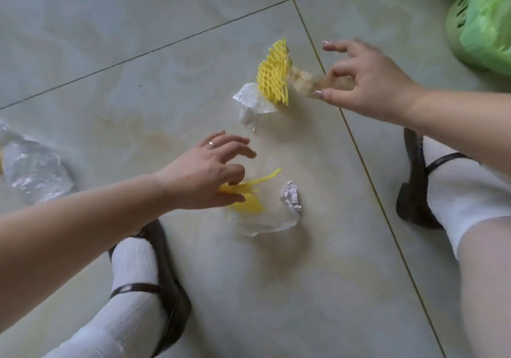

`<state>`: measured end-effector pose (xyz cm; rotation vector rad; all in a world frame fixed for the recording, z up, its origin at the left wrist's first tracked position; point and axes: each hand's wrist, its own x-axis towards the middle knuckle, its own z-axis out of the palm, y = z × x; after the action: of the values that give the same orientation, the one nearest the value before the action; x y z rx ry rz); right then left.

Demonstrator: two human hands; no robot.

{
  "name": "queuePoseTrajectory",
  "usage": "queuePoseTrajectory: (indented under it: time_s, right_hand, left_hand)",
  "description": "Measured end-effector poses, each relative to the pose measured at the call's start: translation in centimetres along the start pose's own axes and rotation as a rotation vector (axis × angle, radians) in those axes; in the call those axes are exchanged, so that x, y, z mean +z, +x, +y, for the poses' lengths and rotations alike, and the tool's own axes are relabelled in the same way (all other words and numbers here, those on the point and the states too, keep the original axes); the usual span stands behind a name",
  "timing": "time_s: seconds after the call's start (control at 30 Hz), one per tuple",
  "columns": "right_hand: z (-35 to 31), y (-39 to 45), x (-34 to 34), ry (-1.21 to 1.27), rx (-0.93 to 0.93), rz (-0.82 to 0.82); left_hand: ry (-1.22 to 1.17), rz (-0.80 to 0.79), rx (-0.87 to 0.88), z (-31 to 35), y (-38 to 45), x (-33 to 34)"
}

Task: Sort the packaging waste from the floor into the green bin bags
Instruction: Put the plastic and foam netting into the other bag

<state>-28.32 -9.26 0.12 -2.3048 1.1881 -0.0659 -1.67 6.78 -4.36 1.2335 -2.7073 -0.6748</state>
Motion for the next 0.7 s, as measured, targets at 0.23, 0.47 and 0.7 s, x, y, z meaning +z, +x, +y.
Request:
queuePoseTrajectory:
  time_s: [0.23,0.47,0.7]
  right_hand:
    - [-6.3,6.3,4.1,-0.493,-0.508,-0.324]
    - [-7.3,6.7,10.3,-0.535,-0.351,-0.314]
    - [-7.2,7.0,11.0,-0.554,-0.285,-0.182]
  left_hand:
    - [0.048,-0.185,0.257,4.5,-1.6,6.4]
    - [-0.063,-0.043,0.274,5.5,-1.6,9.8]
    - [-0.096,0.081,0.178,5.6,-1.0,10.2]
